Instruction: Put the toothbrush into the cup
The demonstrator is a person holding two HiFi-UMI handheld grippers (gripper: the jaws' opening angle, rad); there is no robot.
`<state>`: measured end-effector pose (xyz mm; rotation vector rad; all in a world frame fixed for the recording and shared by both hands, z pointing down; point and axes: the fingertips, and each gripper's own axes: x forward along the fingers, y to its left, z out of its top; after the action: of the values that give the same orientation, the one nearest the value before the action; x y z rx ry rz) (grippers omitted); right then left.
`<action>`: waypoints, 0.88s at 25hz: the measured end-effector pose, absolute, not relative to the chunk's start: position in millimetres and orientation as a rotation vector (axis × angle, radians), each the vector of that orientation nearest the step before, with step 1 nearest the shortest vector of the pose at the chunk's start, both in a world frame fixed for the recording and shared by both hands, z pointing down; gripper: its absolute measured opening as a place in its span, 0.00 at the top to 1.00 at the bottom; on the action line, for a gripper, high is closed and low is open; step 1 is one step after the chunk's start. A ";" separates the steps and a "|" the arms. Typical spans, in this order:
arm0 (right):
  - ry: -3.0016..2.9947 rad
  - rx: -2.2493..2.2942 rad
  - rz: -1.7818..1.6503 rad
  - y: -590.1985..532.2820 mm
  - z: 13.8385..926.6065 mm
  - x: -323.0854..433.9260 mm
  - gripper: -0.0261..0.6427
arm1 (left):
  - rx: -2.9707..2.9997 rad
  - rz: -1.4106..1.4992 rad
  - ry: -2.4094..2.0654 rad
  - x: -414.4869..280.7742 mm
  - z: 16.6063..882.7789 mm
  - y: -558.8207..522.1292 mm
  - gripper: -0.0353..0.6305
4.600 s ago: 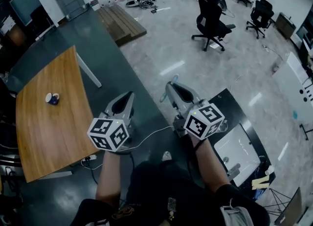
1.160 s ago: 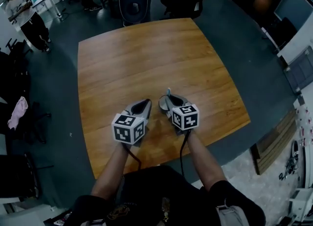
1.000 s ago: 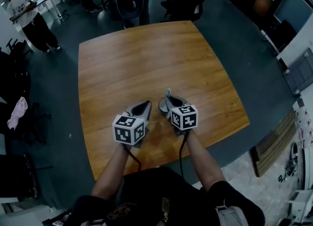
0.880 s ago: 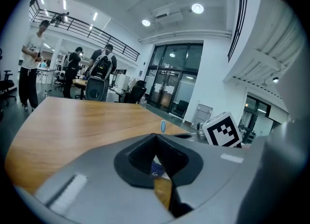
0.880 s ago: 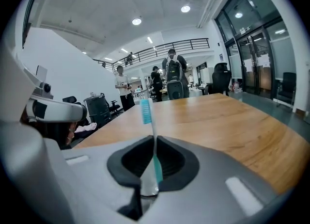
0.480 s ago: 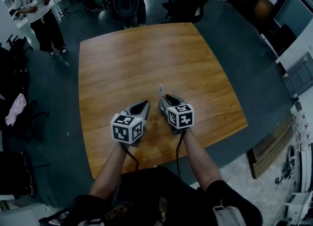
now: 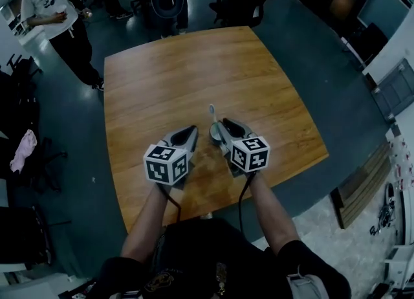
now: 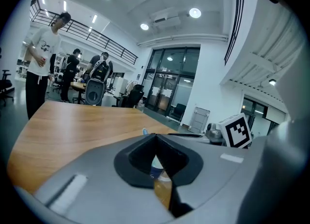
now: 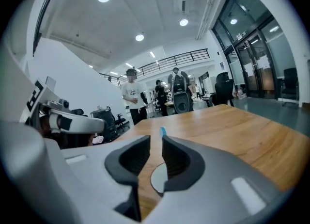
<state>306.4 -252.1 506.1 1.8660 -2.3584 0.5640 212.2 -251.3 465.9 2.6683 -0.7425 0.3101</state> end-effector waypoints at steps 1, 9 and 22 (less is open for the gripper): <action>-2.395 1.865 0.556 -246.9 500.2 304.8 0.86 | 2.675 0.307 -0.736 214.0 463.7 -249.7 0.94; -2.481 1.954 0.440 -205.7 453.3 291.4 0.96 | 2.732 0.280 -0.669 212.7 443.1 -228.9 0.94; -2.461 2.163 0.276 -114.7 376.0 233.2 0.96 | 2.810 0.230 -0.493 169.5 399.7 -149.5 0.94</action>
<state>233.2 -114.7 376.0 2.1634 -2.4609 0.2764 169.5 -149.5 399.7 2.8102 -0.4926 0.2296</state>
